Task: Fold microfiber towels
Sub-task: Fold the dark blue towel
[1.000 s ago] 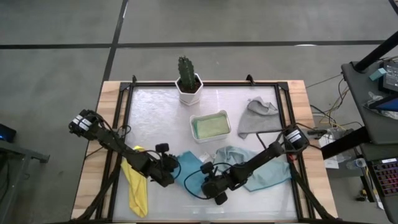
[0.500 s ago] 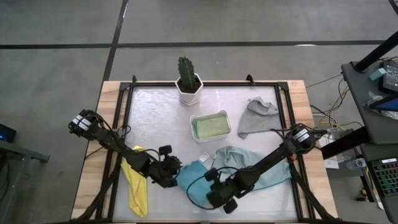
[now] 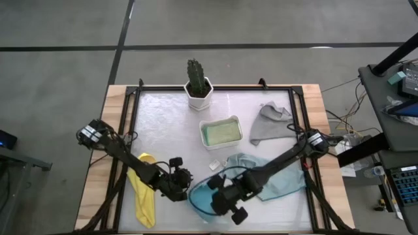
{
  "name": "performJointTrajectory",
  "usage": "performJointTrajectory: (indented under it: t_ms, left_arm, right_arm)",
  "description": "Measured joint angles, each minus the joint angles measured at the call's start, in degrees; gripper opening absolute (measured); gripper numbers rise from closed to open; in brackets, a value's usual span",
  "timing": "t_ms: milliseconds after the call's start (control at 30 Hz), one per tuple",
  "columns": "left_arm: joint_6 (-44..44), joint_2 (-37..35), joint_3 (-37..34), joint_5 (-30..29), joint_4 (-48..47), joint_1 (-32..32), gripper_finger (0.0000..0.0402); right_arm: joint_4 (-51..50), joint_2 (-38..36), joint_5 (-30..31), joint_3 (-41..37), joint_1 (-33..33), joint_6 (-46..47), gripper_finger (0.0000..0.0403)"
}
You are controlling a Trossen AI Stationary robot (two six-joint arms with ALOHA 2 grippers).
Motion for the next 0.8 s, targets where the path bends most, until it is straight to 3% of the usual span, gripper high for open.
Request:
performJointTrajectory:
  t_ms: [200, 800]
  left_arm:
    - [-0.2, 3.7, 0.1, -0.5, 3.8, -1.6, 0.0051]
    - [0.1, 4.5, 0.1, -0.9, 6.1, -1.7, 0.0051]
  right_arm:
    - [0.7, 3.1, -5.2, 0.7, -3.3, -1.2, 0.0009]
    - [7.4, 7.5, -2.9, 0.6, -10.3, -3.9, 0.0009]
